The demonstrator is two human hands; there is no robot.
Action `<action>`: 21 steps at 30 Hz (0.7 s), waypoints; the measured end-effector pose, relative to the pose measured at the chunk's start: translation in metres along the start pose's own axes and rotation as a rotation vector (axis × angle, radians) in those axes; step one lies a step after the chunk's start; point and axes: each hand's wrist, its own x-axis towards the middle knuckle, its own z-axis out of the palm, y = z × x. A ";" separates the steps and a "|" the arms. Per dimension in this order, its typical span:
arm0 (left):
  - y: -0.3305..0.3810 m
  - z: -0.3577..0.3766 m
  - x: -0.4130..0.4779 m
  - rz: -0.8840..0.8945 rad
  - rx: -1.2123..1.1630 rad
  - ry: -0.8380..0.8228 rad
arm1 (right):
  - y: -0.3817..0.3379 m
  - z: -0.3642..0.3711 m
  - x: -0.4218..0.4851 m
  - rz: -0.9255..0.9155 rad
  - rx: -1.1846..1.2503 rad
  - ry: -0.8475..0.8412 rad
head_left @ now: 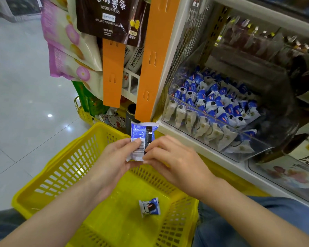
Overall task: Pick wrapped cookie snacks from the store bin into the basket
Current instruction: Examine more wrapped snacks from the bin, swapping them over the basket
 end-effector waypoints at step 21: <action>-0.012 0.004 0.001 0.344 0.492 -0.010 | 0.003 0.018 0.008 0.861 0.990 0.056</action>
